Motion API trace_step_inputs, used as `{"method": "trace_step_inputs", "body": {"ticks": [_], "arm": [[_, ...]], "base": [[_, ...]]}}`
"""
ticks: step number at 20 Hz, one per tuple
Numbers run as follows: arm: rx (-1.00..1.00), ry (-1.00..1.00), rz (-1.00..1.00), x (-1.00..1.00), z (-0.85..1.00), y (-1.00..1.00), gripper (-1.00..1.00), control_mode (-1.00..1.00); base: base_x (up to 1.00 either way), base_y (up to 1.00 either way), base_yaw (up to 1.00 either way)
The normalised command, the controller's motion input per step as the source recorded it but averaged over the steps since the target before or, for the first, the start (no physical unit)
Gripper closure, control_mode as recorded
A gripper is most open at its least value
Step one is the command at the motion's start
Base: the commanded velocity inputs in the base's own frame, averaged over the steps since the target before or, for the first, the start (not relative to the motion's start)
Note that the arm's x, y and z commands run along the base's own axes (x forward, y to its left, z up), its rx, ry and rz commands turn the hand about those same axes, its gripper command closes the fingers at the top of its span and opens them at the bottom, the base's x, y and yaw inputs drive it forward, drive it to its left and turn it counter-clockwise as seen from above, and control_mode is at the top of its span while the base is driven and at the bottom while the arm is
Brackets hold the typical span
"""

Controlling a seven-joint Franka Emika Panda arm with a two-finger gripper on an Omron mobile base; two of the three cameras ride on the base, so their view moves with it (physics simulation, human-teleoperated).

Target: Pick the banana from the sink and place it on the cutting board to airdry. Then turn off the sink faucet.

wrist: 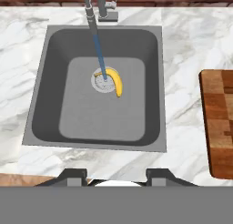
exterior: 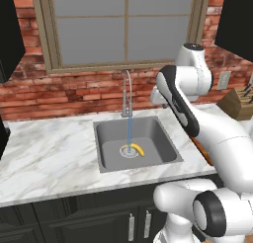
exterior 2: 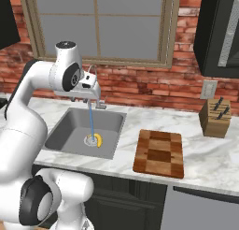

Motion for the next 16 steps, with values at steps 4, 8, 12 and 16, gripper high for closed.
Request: {"method": "trace_step_inputs", "body": {"ticks": [4,8,12,16], "arm": [[0.00,0.00,0.00,-0.01,0.00,0.00,-1.00,-1.00],[0.01,-0.10,-0.01,-0.32,0.00,0.00,-1.00,-1.00],[0.04,-0.09,0.01,-0.24,-0.06,0.12,-1.00,-1.00],[0.00,-0.06,0.06,0.00,-0.16,0.23,-1.00,-1.00]], "base": [[0.00,0.00,0.00],[0.00,0.00,0.00],[0.00,0.00,0.00],[0.00,0.00,0.00]]}}
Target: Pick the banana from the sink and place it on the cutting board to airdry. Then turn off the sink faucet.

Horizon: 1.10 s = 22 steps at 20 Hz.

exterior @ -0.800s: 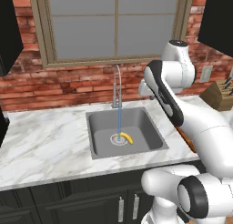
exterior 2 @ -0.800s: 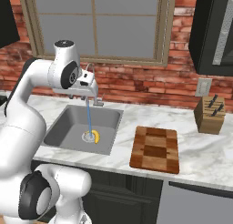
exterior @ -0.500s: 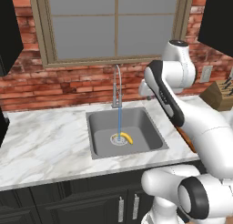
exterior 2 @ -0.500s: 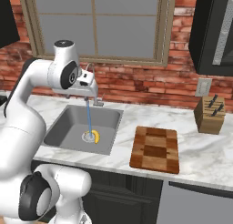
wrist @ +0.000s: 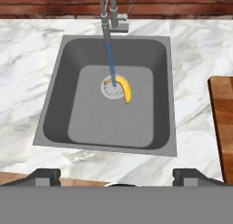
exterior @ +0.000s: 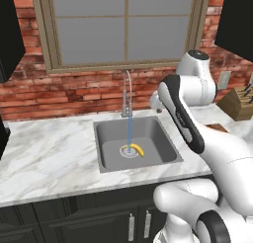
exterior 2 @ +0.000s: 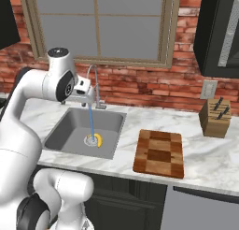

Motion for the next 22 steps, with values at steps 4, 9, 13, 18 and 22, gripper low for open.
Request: {"method": "trace_step_inputs", "body": {"ticks": [4,9,13,18,22], "arm": [[0.00,-0.03,0.05,0.07,-0.26,0.14,-1.00,-1.00],[0.00,-0.01,0.04,0.11,-0.33,0.13,-1.00,-1.00],[0.00,-0.02,0.03,0.11,-0.34,0.09,-1.00,-1.00],[-0.03,-0.03,0.00,0.19,-0.36,0.04,-1.00,-1.00],[-0.04,-0.01,0.00,0.26,-0.38,0.00,-1.00,-1.00]], "base": [[0.00,0.00,0.00],[0.00,0.00,0.00],[0.00,0.00,0.00],[0.00,0.00,0.00],[0.00,0.00,0.00]]}}
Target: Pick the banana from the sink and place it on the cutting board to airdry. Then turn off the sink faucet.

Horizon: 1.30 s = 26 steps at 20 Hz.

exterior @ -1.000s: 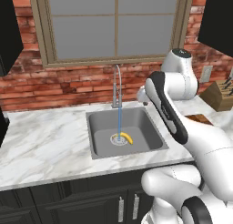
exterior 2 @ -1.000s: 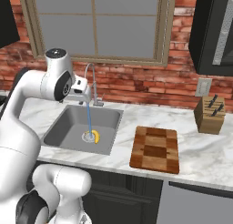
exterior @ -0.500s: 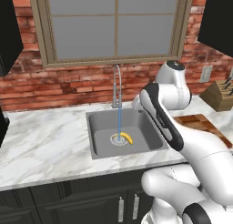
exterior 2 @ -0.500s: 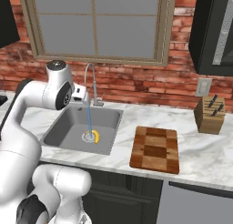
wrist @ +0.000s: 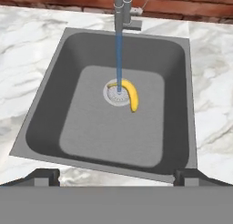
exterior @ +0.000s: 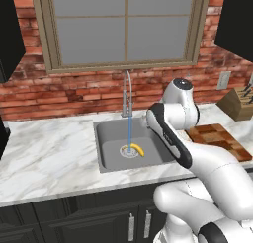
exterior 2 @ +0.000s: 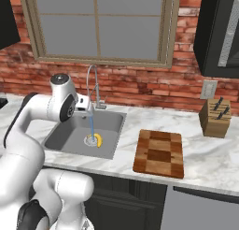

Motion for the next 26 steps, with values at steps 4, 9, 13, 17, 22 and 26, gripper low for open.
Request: {"method": "trace_step_inputs", "body": {"ticks": [4,9,13,17,22,26], "arm": [[-0.06,-0.01,0.00,0.26,-0.37,0.00,-1.00,-1.00],[-0.03,0.00,0.00,0.32,-0.33,0.00,-1.00,-1.00],[0.00,-0.01,0.00,0.32,-0.27,0.01,-1.00,-1.00],[0.00,0.00,0.00,0.32,-0.32,0.00,-1.00,-1.00],[0.00,0.00,0.00,0.33,-0.36,0.01,-1.00,-1.00],[0.00,0.00,0.00,0.33,-0.32,0.01,-1.00,-1.00]], "base": [[0.00,0.00,0.00],[0.00,0.00,0.00],[0.00,0.00,0.00],[0.00,0.00,0.00],[0.00,0.00,0.00],[0.00,0.00,0.00]]}}
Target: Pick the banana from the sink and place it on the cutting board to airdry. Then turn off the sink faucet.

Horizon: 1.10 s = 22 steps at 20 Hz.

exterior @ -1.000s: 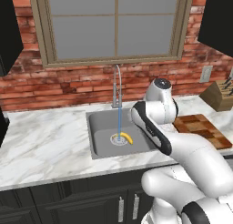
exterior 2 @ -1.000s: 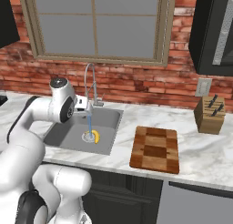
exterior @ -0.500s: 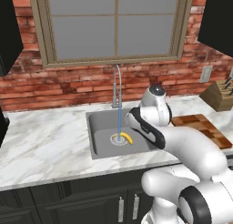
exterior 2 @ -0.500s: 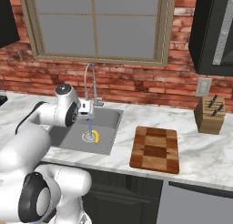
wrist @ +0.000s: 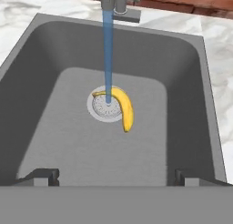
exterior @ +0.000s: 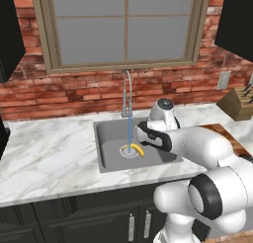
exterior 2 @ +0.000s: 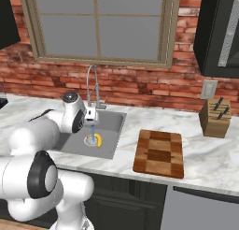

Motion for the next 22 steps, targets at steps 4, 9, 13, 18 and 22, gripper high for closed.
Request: {"method": "trace_step_inputs", "body": {"ticks": [4,9,13,18,22], "arm": [[0.00,0.00,0.00,0.29,-0.26,0.01,-1.00,-1.00],[0.00,0.00,0.00,0.27,-0.28,0.00,-1.00,-1.00],[0.00,0.00,0.00,0.26,-0.31,0.04,-1.00,-1.00],[0.00,0.00,0.00,0.23,-0.27,0.04,-1.00,-1.00],[0.00,0.00,0.00,0.23,-0.28,0.01,-1.00,-1.00]], "base": [[0.00,0.00,0.00],[0.00,0.00,0.00],[0.00,0.00,0.00],[0.00,0.00,0.00],[0.00,0.00,0.00]]}}
